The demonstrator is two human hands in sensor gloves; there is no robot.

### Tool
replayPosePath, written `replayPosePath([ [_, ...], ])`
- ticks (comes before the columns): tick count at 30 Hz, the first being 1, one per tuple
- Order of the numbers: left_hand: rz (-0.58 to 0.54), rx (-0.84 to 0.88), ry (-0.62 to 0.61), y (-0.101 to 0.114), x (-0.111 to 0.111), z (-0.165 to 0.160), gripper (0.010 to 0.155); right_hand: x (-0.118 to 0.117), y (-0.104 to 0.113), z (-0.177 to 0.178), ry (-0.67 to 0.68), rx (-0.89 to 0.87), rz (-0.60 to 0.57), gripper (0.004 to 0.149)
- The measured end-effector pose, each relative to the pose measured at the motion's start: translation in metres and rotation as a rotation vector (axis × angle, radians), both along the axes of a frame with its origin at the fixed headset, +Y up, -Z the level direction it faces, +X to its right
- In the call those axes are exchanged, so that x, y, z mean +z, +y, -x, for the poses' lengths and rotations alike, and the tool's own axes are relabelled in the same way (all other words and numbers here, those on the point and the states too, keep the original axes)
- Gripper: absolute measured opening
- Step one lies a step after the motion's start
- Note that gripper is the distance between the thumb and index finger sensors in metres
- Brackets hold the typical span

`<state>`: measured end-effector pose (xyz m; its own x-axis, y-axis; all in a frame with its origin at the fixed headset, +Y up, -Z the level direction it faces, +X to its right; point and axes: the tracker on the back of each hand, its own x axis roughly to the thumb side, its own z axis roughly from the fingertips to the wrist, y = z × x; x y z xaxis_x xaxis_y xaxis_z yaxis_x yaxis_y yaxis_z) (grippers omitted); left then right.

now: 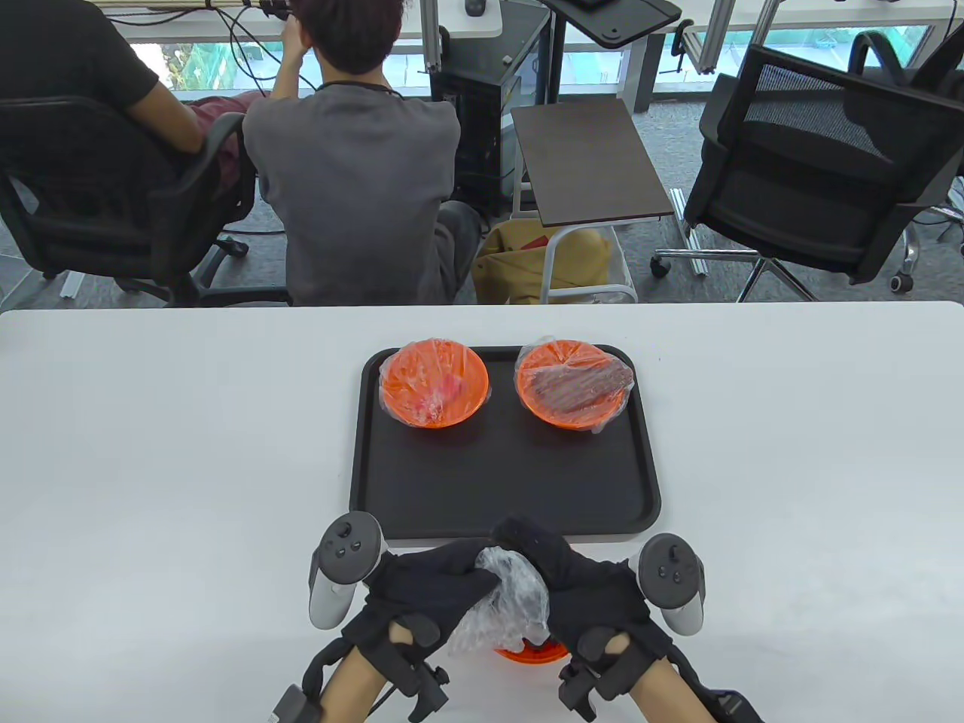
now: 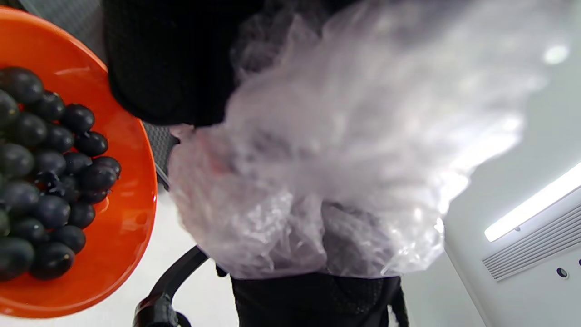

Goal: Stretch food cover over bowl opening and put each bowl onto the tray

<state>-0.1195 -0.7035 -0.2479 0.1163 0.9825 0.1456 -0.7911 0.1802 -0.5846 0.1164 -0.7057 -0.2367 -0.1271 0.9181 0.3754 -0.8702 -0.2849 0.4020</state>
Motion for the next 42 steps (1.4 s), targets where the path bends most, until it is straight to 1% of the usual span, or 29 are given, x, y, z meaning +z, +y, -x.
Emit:
replayPosePath([
  [1,0.0,-0.001,0.012,0.0,0.001,0.0,0.043,0.002,0.001,-0.002,-0.079,0.024,-0.011,0.076],
  [3,-0.001,-0.011,0.022,-0.001,0.001,0.0,0.044,0.003,0.003,-0.005,-0.149,0.044,-0.034,0.07],
  [5,-0.001,-0.014,0.028,-0.001,0.001,0.0,0.046,0.004,0.003,-0.007,-0.185,0.043,-0.035,0.067],
  [7,-0.015,-0.034,0.041,-0.001,0.002,-0.001,0.051,0.006,0.003,-0.011,-0.28,0.054,-0.041,0.062],
  [10,-0.05,-0.056,0.085,0.001,0.003,0.0,0.053,0.009,0.005,-0.015,-0.342,0.087,-0.074,0.056],
  [12,-0.072,-0.063,0.145,0.002,0.003,0.006,0.05,0.011,0.006,-0.018,-0.387,0.08,-0.074,0.05],
  [14,-0.072,-0.053,0.213,0.001,0.001,0.016,0.049,0.01,0.007,-0.024,-0.41,0.047,-0.057,0.046],
  [16,-0.036,-0.024,0.245,-0.002,-0.002,0.025,0.049,0.008,0.006,-0.029,-0.399,0.007,-0.022,0.045],
  [17,0.016,-0.022,0.301,-0.005,-0.002,0.03,0.053,0.006,0.004,-0.031,-0.375,-0.033,0.003,0.044],
  [18,0.023,-0.028,0.349,-0.007,-0.002,0.032,0.061,0.004,0.002,-0.031,-0.339,-0.064,0.033,0.044],
  [19,0.011,-0.051,0.36,-0.009,-0.003,0.033,0.068,0.003,0.0,-0.03,-0.294,-0.091,0.065,0.044],
  [20,0.011,-0.072,0.325,-0.012,-0.004,0.033,0.074,0.002,-0.002,-0.029,-0.269,-0.127,0.078,0.044],
  [21,0.036,-0.057,0.273,-0.016,-0.005,0.03,0.08,0.001,-0.003,-0.027,-0.246,-0.154,0.095,0.044],
  [23,0.094,0.012,0.21,-0.022,-0.005,0.025,0.084,0.001,-0.004,-0.023,-0.19,-0.16,0.09,0.044],
  [24,0.115,0.036,0.188,-0.024,-0.006,0.022,0.084,0.001,-0.004,-0.022,-0.194,-0.164,0.083,0.044],
  [26,0.143,0.048,0.139,-0.025,-0.007,0.017,0.08,0.001,-0.003,-0.02,-0.157,-0.177,0.063,0.044],
  [29,0.154,0.051,0.087,-0.028,-0.008,0.012,0.075,0.0,-0.004,-0.017,-0.082,-0.273,0.096,0.044],
  [30,0.179,0.076,0.061,-0.03,-0.008,0.011,0.074,0.0,-0.004,-0.017,-0.06,-0.307,0.109,0.044],
  [32,0.213,0.123,-0.004,-0.033,-0.009,0.009,0.074,-0.001,-0.005,-0.017,-0.061,-0.315,0.117,0.044],
  [33,0.23,0.158,-0.07,-0.033,-0.009,0.006,0.074,-0.001,-0.005,-0.017,-0.08,-0.306,0.121,0.044],
  [35,0.266,0.199,-0.161,-0.033,-0.006,-0.001,0.081,-0.001,-0.006,-0.017,-0.118,-0.29,0.123,0.044],
  [37,0.268,0.201,-0.218,-0.032,-0.003,-0.007,0.09,0.0,-0.007,-0.016,-0.128,-0.284,0.133,0.044],
  [39,0.257,0.154,-0.203,-0.03,-0.001,-0.012,0.09,0.0,-0.008,-0.013,-0.113,-0.282,0.133,0.044],
  [41,0.248,0.127,-0.143,-0.028,-0.001,-0.014,0.08,0.0,-0.009,-0.012,-0.104,-0.284,0.139,0.044],
  [42,0.236,0.14,-0.092,-0.028,-0.001,-0.014,0.073,0.001,-0.009,-0.011,-0.113,-0.273,0.136,0.044],
])
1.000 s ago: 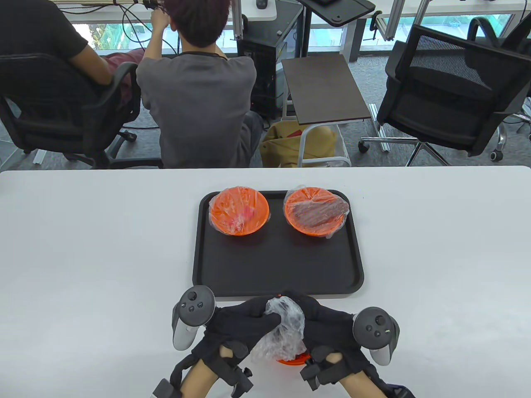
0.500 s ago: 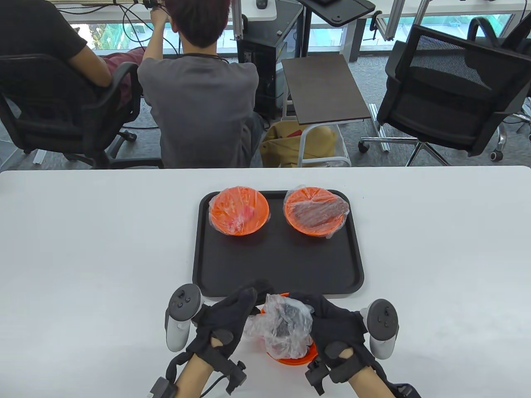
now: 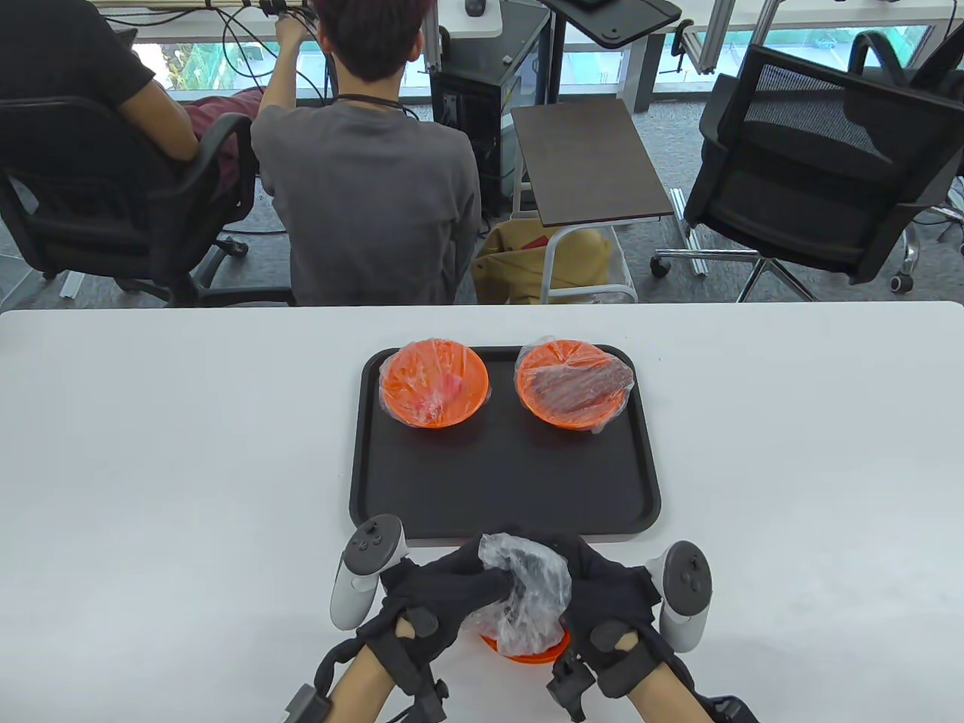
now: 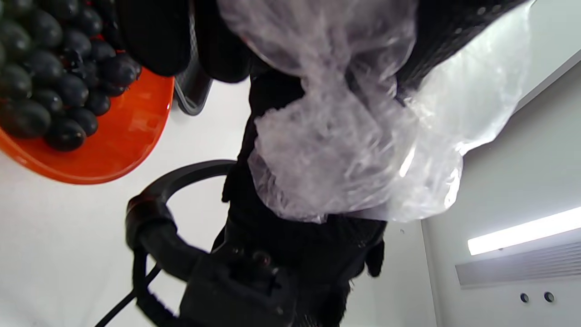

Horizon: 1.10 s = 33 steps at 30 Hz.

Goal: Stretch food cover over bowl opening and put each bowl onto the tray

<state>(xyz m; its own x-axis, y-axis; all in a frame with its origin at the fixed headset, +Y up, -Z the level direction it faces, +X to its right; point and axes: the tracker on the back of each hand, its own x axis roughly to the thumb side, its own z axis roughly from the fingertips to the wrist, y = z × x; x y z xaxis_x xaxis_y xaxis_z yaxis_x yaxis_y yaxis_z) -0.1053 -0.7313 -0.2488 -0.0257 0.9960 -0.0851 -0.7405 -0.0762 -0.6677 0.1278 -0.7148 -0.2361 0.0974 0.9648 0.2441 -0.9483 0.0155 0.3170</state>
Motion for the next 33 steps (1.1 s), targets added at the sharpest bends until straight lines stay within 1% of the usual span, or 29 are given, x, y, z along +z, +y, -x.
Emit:
replayPosePath([
  [2,0.03,-0.014,0.065,0.0,0.0,0.003,0.066,0.0,0.0,-0.002,-0.023,0.013,-0.004,0.044],
  [3,0.01,-0.019,0.092,0.0,-0.001,0.006,0.063,0.001,0.0,-0.003,-0.043,0.018,-0.002,0.044],
  [5,0.013,-0.02,0.146,-0.002,-0.002,0.012,0.058,0.002,0.001,-0.006,-0.076,0.038,-0.01,0.045],
  [7,0.038,0.012,0.216,-0.004,-0.002,0.021,0.05,0.003,0.002,-0.012,-0.119,0.05,-0.011,0.044],
  [8,0.062,0.058,0.251,-0.004,-0.004,0.028,0.048,0.004,0.002,-0.017,-0.149,0.083,-0.007,0.044],
  [10,0.091,0.134,0.275,-0.005,-0.006,0.038,0.047,0.004,0.002,-0.024,-0.187,0.141,-0.009,0.044],
  [13,0.141,0.223,0.292,-0.005,-0.007,0.049,0.046,0.002,-0.002,-0.029,-0.2,0.155,0.035,0.044],
  [17,0.154,0.29,0.306,-0.005,-0.007,0.055,0.046,0.002,-0.005,-0.031,-0.202,0.197,0.051,0.045],
  [20,0.153,0.322,0.367,-0.004,-0.006,0.06,0.046,0.002,-0.007,-0.034,-0.197,0.202,0.063,0.045],
  [24,0.137,0.265,0.448,-0.005,-0.004,0.066,0.046,0.002,-0.008,-0.039,-0.199,0.155,0.082,0.045],
  [30,0.106,0.145,0.505,-0.006,-0.003,0.067,0.046,0.002,-0.006,-0.048,-0.242,0.12,0.103,0.046],
  [33,0.073,0.059,0.529,-0.005,-0.001,0.068,0.046,0.003,-0.006,-0.053,-0.262,0.142,0.112,0.046],
])
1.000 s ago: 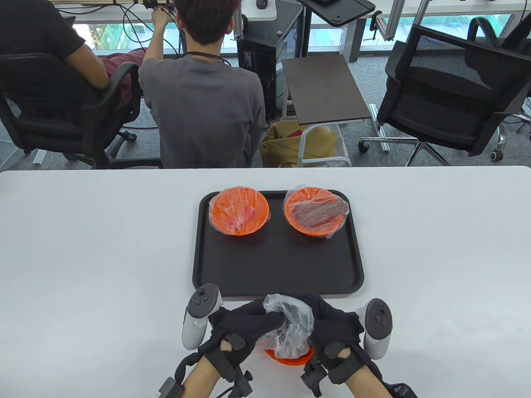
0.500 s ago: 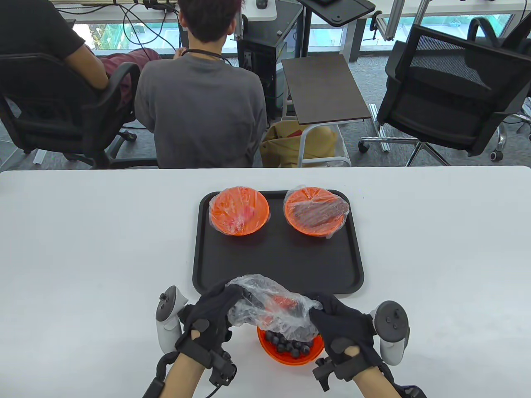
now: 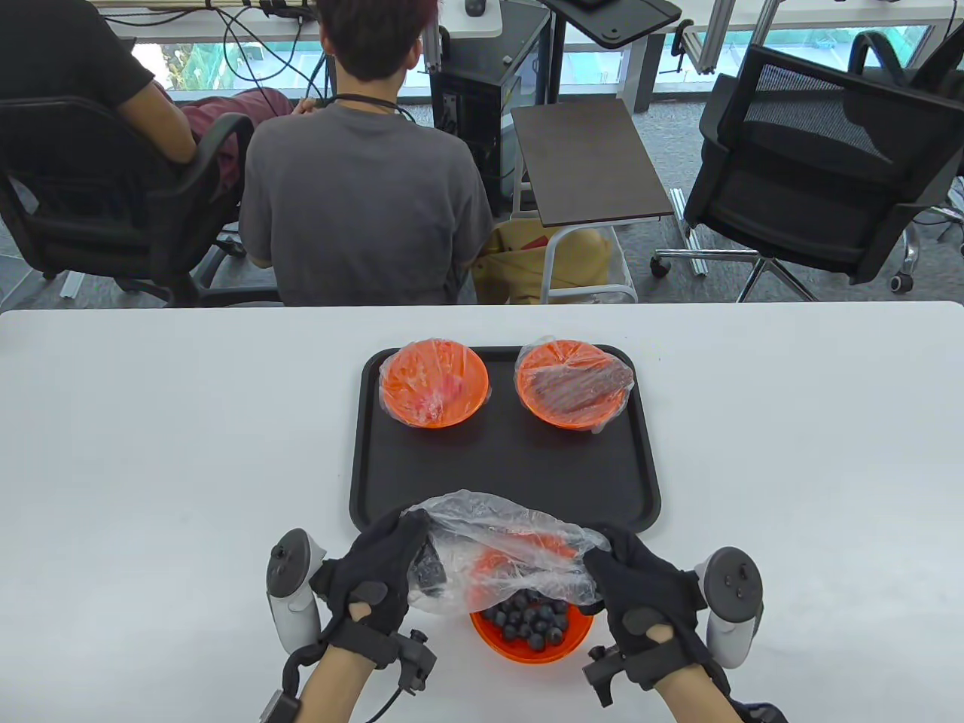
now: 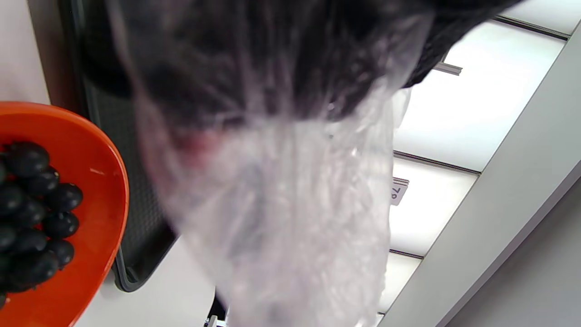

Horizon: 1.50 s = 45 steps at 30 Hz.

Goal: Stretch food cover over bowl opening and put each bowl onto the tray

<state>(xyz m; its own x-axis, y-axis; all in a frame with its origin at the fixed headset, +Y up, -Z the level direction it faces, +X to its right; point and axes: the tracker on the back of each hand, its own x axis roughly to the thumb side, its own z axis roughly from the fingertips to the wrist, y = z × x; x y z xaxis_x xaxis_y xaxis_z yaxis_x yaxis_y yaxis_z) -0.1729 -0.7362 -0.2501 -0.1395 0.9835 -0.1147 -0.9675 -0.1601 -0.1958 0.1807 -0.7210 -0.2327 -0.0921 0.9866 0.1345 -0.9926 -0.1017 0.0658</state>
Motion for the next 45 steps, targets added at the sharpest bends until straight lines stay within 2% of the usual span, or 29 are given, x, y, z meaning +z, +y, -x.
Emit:
replayPosePath([
  [6,-0.012,-0.161,0.047,0.001,0.004,-0.001,0.047,0.003,0.002,-0.009,-0.081,0.072,-0.008,0.046],
  [9,0.014,-0.21,0.029,-0.002,0.007,-0.008,0.047,0.005,0.003,-0.014,-0.159,0.069,-0.026,0.046],
  [12,0.039,-0.279,-0.005,-0.008,0.01,-0.018,0.048,0.006,0.004,-0.015,-0.174,-0.015,-0.047,0.045],
  [20,0.081,-0.382,-0.06,-0.015,0.016,-0.033,0.048,0.008,-0.003,-0.018,-0.211,-0.238,-0.012,0.045],
  [28,0.082,-0.458,-0.027,-0.021,0.02,-0.038,0.049,0.006,-0.011,-0.014,-0.162,-0.296,0.068,0.045],
  [33,0.084,-0.428,0.021,-0.022,0.021,-0.033,0.049,0.007,-0.012,-0.016,-0.2,-0.197,0.099,0.045],
  [36,0.076,-0.416,0.06,-0.021,0.021,-0.03,0.05,0.01,-0.009,-0.017,-0.255,-0.054,0.07,0.045],
  [45,0.184,-0.469,0.16,-0.022,0.029,-0.022,0.052,0.019,-0.006,-0.012,-0.292,0.297,0.061,0.046],
])
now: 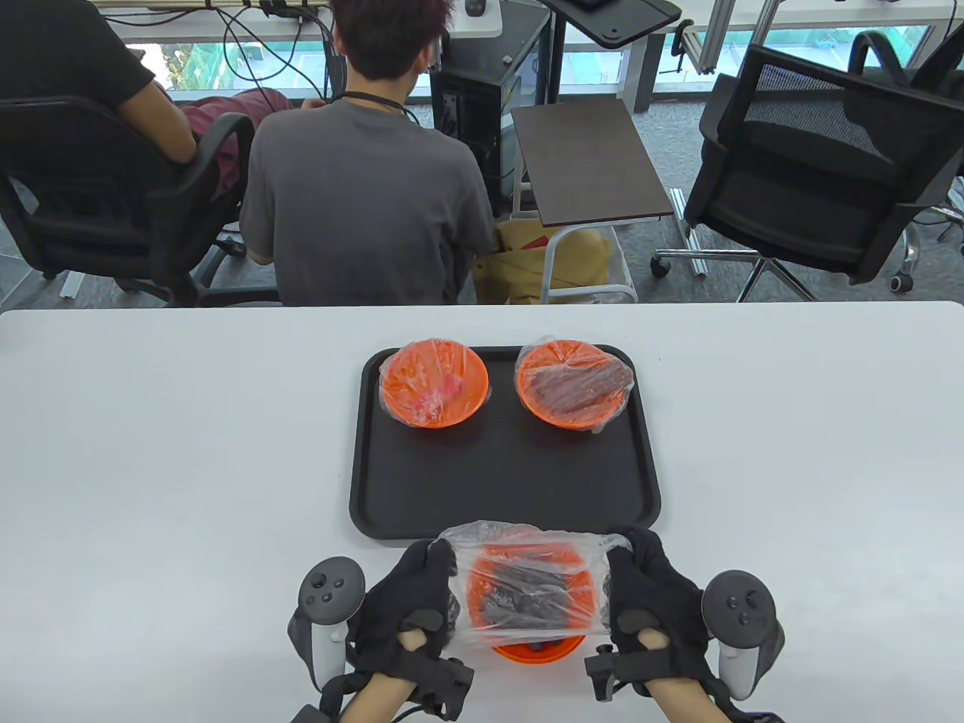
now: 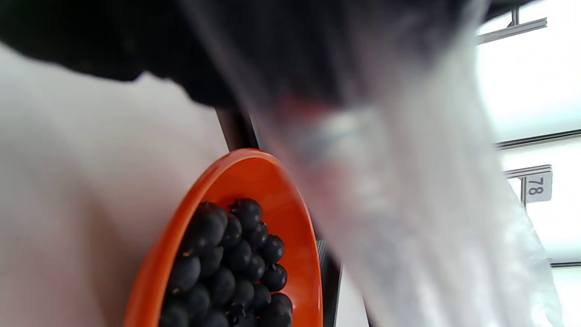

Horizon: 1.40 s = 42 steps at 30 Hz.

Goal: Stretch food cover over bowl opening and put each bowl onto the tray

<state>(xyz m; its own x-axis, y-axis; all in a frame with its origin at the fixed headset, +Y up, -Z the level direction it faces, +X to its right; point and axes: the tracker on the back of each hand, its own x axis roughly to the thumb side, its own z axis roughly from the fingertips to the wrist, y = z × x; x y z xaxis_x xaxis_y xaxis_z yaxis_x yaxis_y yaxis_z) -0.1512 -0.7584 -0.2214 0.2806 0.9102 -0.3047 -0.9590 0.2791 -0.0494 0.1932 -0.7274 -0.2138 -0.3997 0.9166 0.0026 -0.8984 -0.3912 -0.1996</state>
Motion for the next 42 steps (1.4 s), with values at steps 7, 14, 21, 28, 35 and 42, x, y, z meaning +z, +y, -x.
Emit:
replayPosePath([
  [7,0.069,-0.144,-0.006,-0.007,0.003,-0.002,0.053,0.009,0.001,0.007,0.027,0.323,0.019,0.046],
  [14,0.067,-0.338,-0.033,-0.013,0.007,-0.013,0.054,0.014,-0.008,0.015,0.049,0.581,0.034,0.047],
  [21,0.032,-0.461,-0.063,-0.014,0.013,-0.018,0.053,0.014,-0.015,0.022,0.063,0.702,0.053,0.048],
  [28,0.037,-0.53,-0.085,-0.02,0.014,-0.022,0.053,0.011,-0.023,0.022,0.07,0.748,0.094,0.049],
  [35,0.043,-0.575,-0.102,-0.025,0.011,-0.028,0.052,0.004,-0.032,0.019,0.071,0.773,0.128,0.049],
  [42,0.058,-0.577,-0.099,-0.027,0.006,-0.026,0.052,-0.003,-0.036,0.021,0.083,0.777,0.127,0.049],
])
